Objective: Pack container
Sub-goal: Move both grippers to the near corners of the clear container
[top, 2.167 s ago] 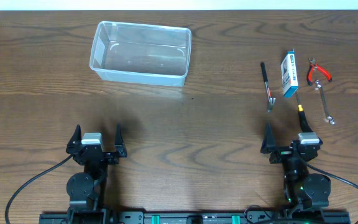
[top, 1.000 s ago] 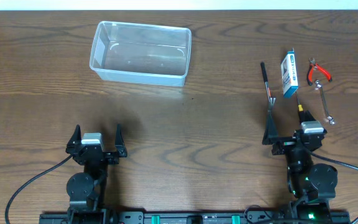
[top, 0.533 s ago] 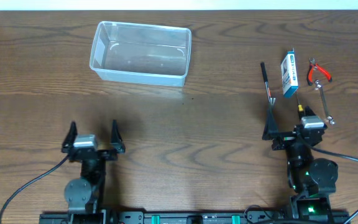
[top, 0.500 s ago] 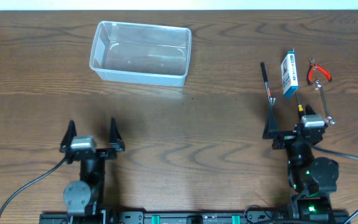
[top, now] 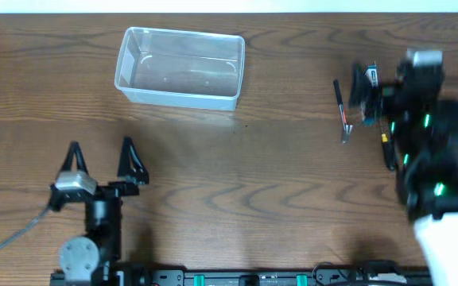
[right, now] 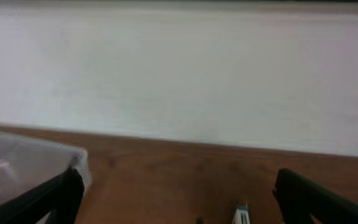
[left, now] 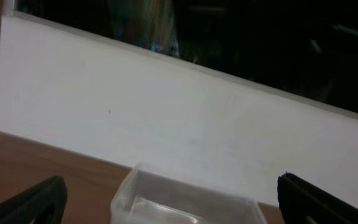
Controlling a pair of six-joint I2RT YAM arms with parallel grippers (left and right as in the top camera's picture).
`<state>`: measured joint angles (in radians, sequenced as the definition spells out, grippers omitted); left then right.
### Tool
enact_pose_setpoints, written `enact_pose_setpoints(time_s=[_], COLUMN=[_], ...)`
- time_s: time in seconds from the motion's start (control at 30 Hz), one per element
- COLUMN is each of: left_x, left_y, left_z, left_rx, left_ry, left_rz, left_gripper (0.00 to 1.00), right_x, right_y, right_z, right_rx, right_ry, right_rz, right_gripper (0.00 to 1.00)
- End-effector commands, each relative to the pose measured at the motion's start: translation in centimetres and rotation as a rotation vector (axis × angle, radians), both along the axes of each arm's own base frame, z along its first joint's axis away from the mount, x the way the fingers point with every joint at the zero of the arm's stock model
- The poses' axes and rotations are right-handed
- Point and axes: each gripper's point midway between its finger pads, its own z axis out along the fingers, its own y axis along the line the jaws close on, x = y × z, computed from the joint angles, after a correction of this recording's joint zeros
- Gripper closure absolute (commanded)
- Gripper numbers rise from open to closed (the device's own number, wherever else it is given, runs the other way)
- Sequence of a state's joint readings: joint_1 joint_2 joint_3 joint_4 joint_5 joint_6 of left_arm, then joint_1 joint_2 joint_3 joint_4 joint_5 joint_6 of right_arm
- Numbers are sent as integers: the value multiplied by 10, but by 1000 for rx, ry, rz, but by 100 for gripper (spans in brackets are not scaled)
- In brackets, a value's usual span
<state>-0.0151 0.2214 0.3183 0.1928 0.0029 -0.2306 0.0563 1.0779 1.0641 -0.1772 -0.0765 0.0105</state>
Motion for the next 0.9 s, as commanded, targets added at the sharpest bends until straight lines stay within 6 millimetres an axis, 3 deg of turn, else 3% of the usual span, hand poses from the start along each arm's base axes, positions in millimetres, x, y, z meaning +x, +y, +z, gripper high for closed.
enact_pose_setpoints(time_s=[0.0,0.1,0.23,0.3,0.4,0.5,0.6,0.8,0.87], left_x=[11,36,70,90,120,143,157,156,153], left_y=[1,-3,-4,-4,-5,-5,-5,-5,-5], left_z=[44,88,136,153,162,161,145,100,90], left_rx=[78,189,293,342,375,369,337,335,336], left_ry=[22,73,163,232,318,345,390,561,606], left_rz=[24,18,23,18,5,-1,-10,-38,-45], left_gripper=[2,2,2,2,2,2,2,3,41], right_x=[28,53,74,80,83,81,83,81,81], right_y=[6,8,9,9,9,10,11,13,13], right_z=[42,53,52,41,16,-13,-31,-35,-36], right_rx=[-17,-20,-23,-26,-30,-52,-60,-29,-29], right_ry=[6,110,241,326,452,561,617,641,641], right_rz=[44,45,46,46,48,63,73,66,65], right_gripper=[1,1,1,1,1,1,1,1,1])
